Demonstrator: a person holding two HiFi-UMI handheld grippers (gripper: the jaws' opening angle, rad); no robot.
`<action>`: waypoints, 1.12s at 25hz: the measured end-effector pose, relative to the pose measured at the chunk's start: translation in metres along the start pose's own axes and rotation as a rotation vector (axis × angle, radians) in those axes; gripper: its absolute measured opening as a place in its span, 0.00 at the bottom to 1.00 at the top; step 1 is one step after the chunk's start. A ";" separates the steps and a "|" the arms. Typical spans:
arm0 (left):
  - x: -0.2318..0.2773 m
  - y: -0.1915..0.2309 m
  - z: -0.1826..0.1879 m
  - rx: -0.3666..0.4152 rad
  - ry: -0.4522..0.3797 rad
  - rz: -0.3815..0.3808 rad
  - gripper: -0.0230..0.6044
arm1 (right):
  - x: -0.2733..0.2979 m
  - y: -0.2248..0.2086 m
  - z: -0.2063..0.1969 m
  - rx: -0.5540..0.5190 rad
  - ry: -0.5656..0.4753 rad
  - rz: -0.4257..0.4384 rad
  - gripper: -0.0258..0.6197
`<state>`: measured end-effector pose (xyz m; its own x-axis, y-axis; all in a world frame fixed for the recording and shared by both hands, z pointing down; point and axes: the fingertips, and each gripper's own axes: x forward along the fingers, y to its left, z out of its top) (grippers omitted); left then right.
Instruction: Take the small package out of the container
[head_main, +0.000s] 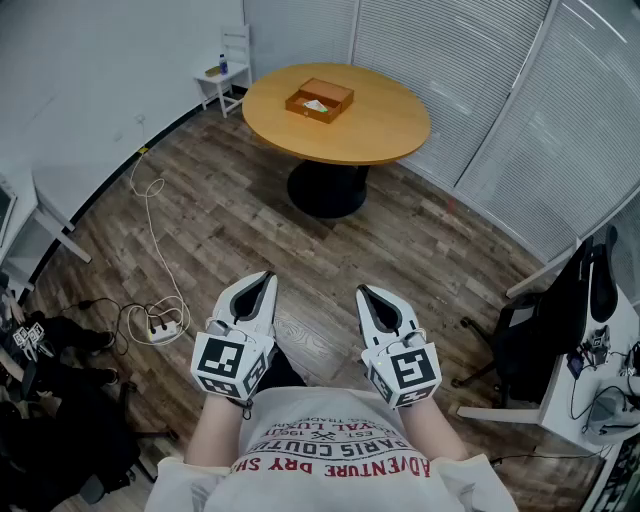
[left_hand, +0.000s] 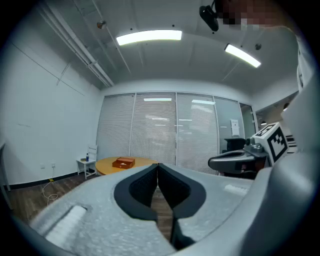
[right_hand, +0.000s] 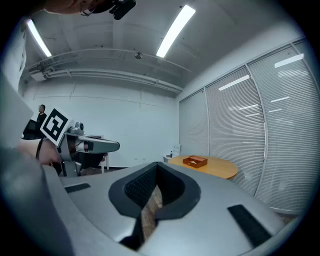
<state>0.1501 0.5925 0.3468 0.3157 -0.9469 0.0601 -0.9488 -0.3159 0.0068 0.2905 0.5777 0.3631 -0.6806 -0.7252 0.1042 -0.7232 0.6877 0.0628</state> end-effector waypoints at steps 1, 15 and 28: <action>0.001 0.000 0.000 0.001 -0.003 -0.007 0.05 | 0.001 0.000 0.000 -0.002 -0.002 -0.001 0.05; 0.019 0.013 -0.011 -0.004 0.017 -0.040 0.05 | 0.026 -0.010 -0.007 0.048 0.008 -0.031 0.05; 0.095 0.097 -0.036 -0.013 0.104 -0.049 0.05 | 0.140 -0.048 -0.030 0.135 0.059 -0.064 0.05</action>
<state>0.0873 0.4734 0.3891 0.3591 -0.9190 0.1629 -0.9326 -0.3600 0.0252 0.2334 0.4438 0.4045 -0.6273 -0.7616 0.1627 -0.7769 0.6265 -0.0623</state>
